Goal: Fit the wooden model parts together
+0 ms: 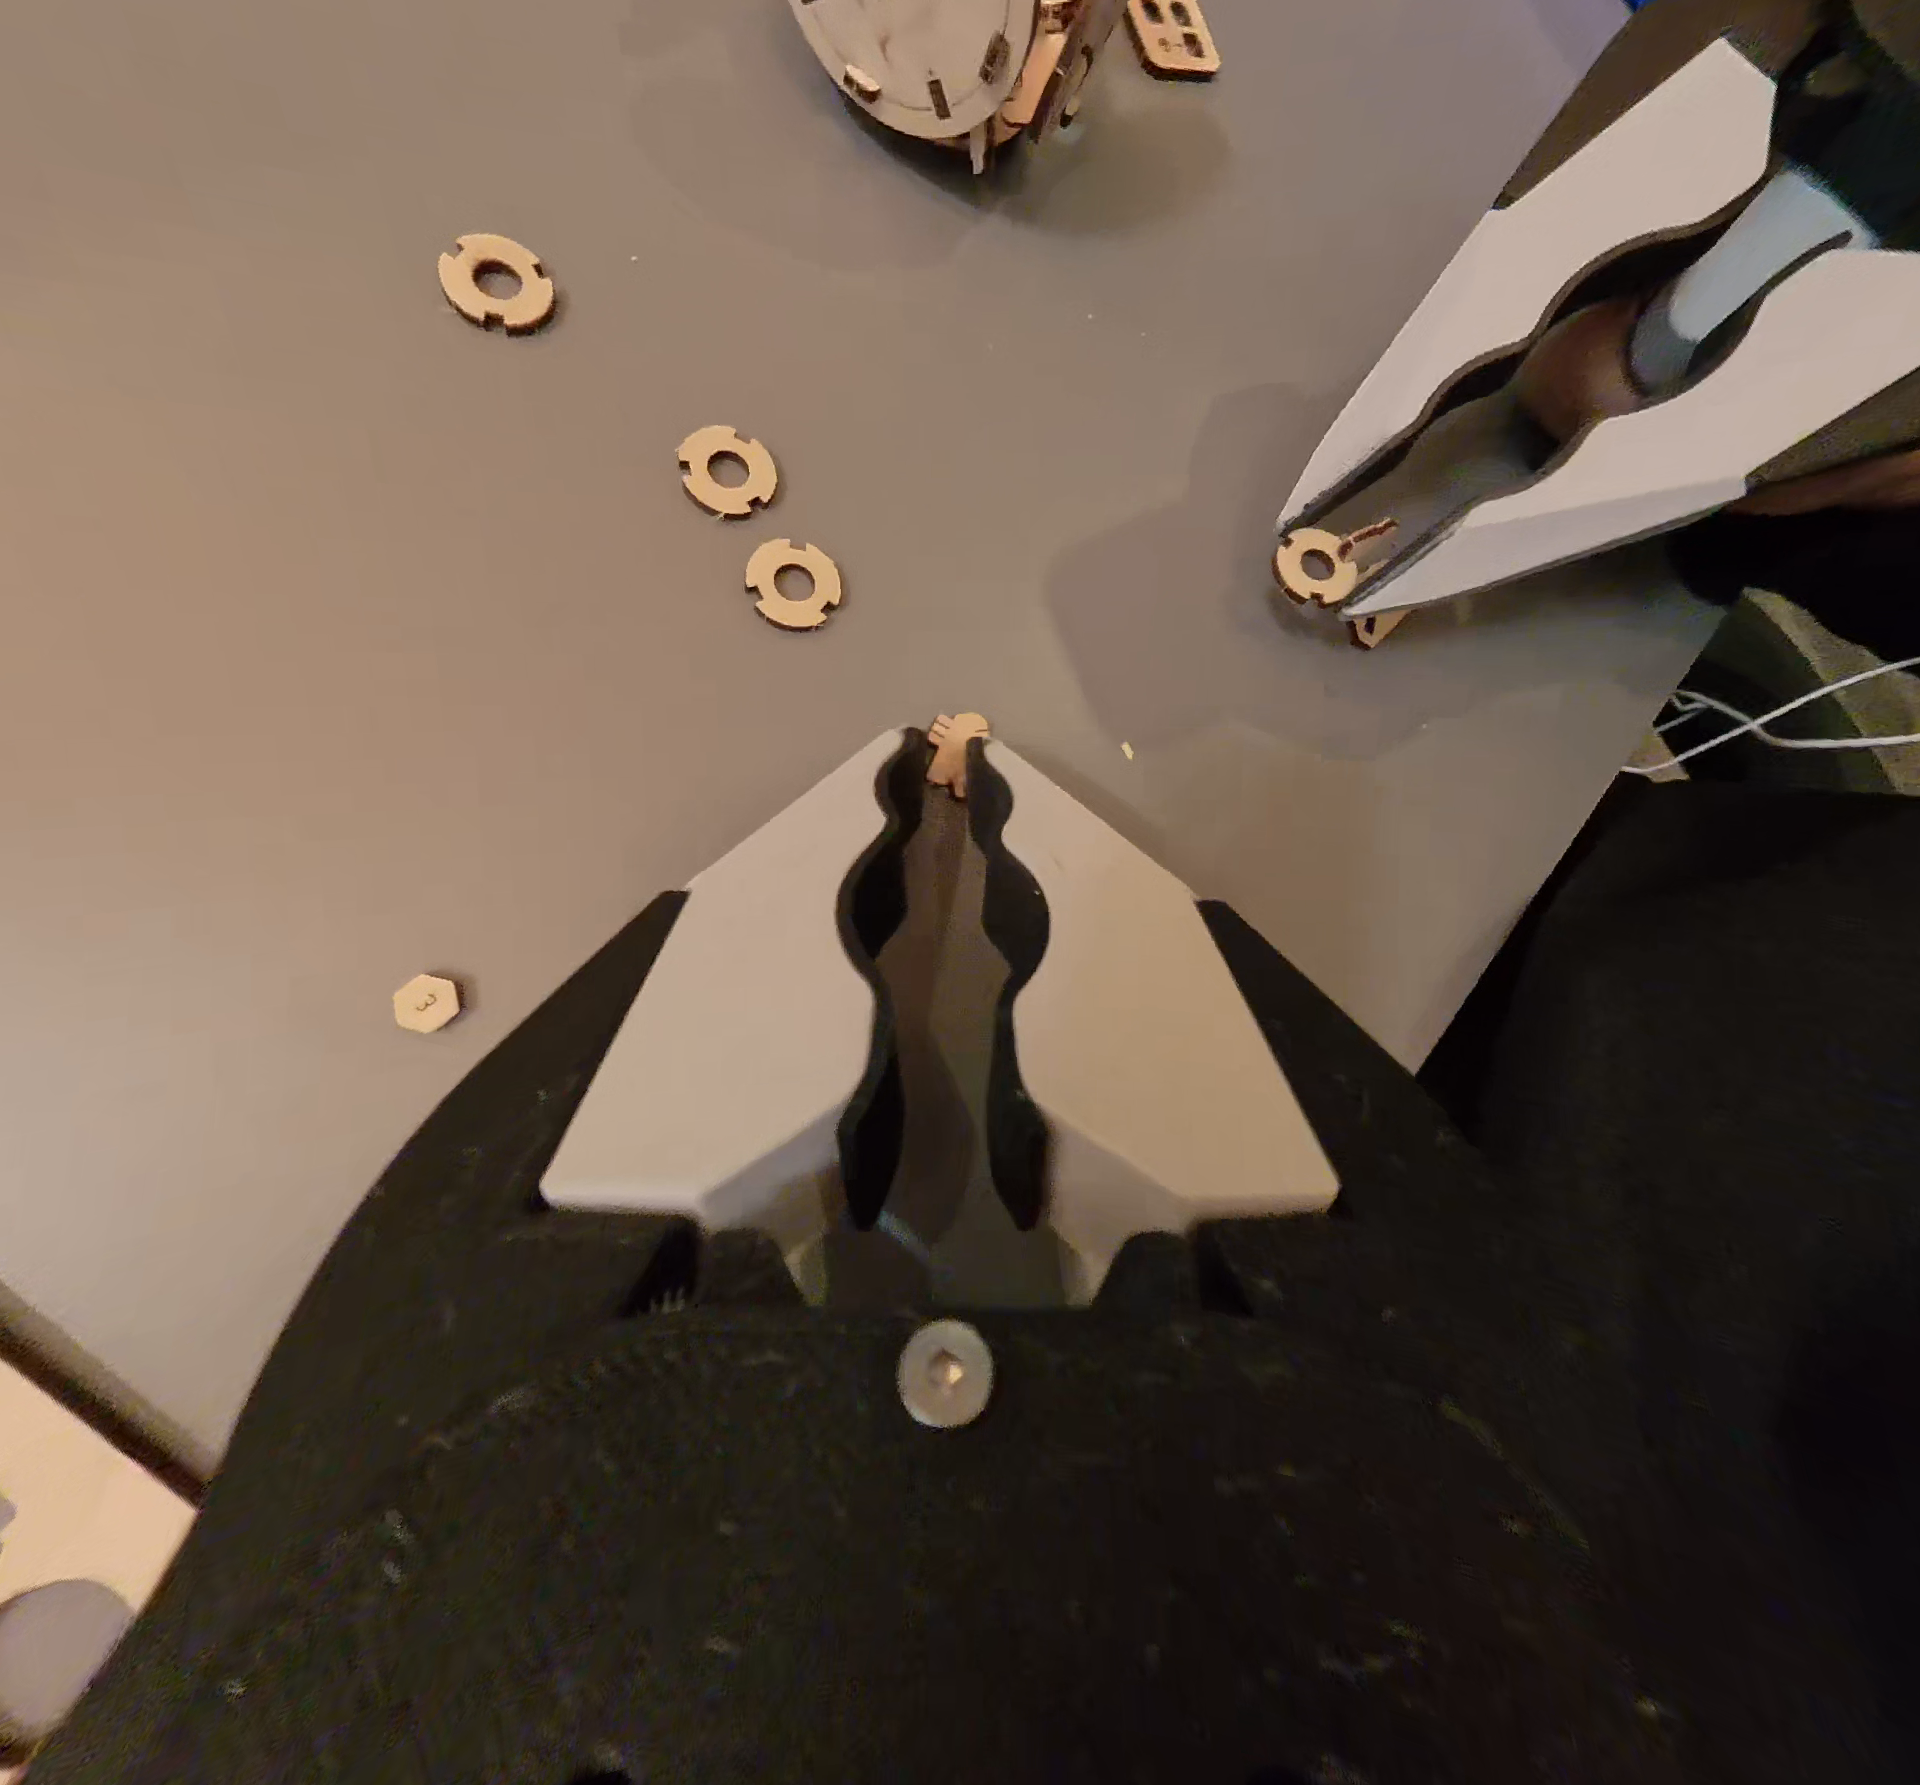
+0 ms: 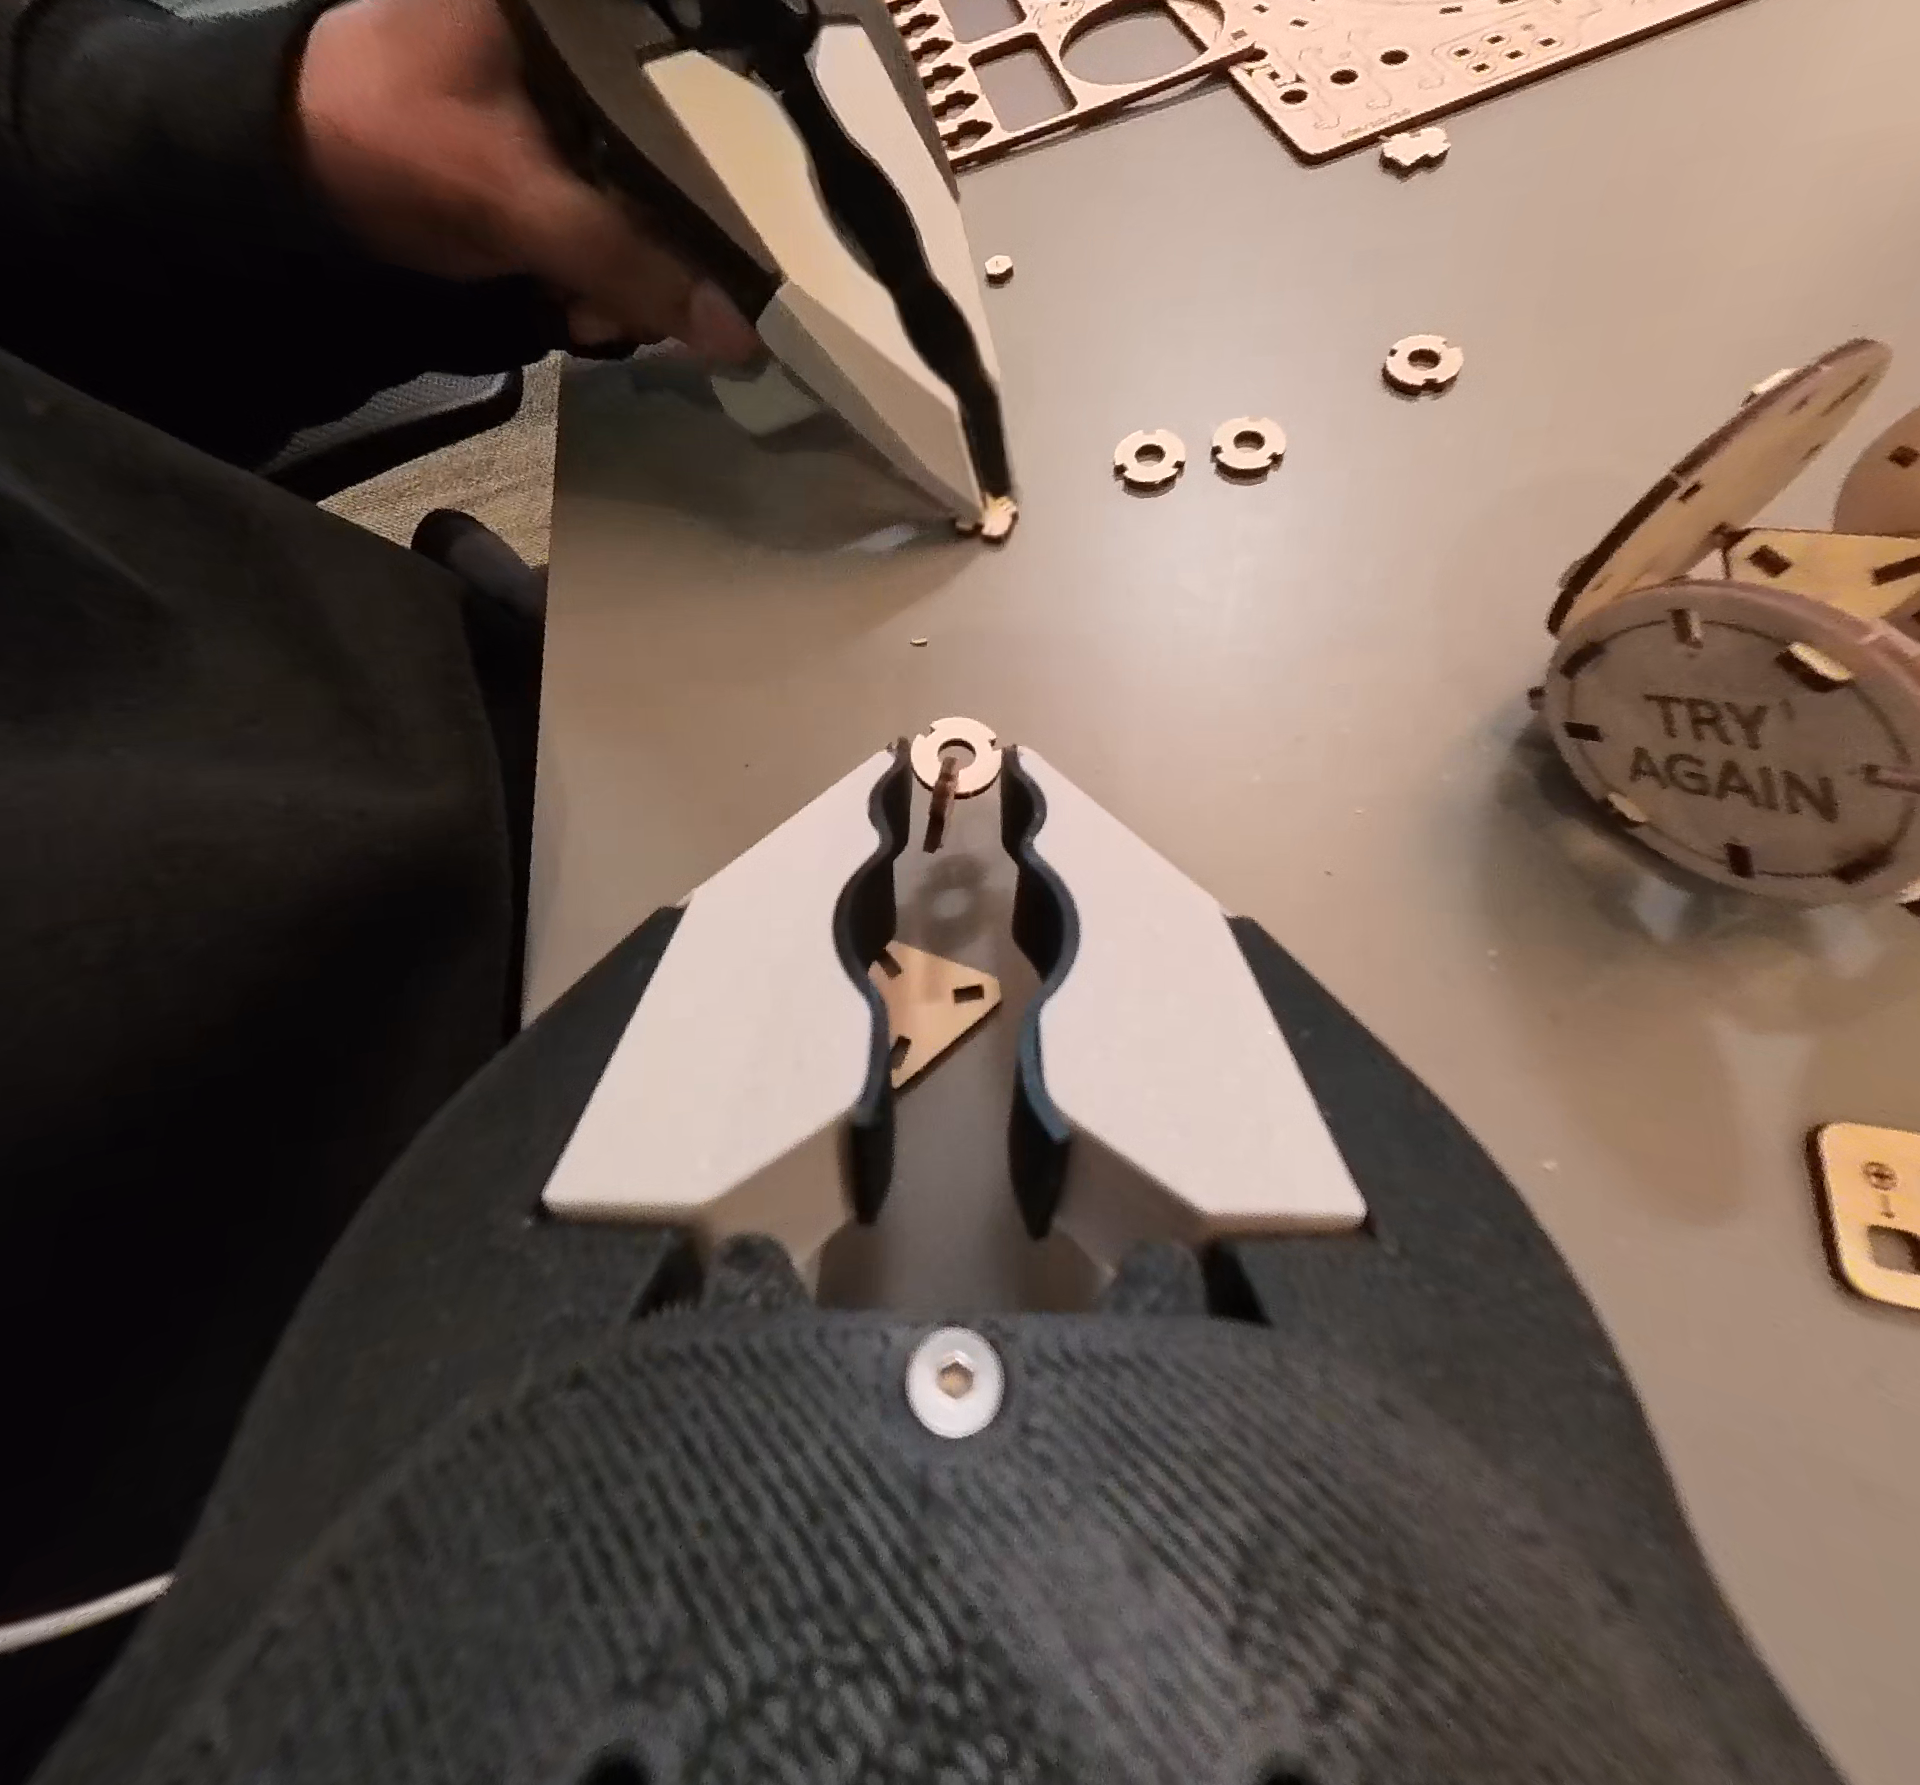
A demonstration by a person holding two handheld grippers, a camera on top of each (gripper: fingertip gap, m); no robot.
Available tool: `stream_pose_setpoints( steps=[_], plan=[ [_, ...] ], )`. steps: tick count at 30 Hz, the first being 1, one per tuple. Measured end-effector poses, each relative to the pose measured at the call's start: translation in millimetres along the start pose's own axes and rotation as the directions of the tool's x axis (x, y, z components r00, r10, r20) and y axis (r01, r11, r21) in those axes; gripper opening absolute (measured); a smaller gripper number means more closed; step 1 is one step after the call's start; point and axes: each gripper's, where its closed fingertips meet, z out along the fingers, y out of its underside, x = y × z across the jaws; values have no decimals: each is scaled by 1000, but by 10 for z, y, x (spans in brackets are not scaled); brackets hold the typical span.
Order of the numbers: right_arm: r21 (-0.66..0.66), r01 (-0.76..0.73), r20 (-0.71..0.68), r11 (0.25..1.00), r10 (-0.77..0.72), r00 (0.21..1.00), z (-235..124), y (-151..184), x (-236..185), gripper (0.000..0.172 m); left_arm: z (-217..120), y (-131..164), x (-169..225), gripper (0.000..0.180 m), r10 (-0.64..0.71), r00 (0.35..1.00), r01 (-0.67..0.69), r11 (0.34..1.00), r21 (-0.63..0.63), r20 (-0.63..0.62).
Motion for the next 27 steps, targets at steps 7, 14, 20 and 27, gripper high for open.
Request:
stream_pose_setpoints(
  steps=[7,14,20,27],
  plan=[
    [-10,9,2,1000,-9,1000,10,16,-21,15,-32,91,98,5,15,1000,-15,999,-44,-13],
    [-8,18,3,1000,-18,1000,6,25,-63,15,-247,481,426,4,-123,992,121,991,-50,-34],
    [-1,47,-1,999,-47,999,1,19,-96,16,-503,732,426,3,-253,964,246,966,83,88],
    [32,80,-2,996,-80,997,-32,-13,-167,16,-583,729,451,18,-216,961,196,972,127,170]
  ],
)
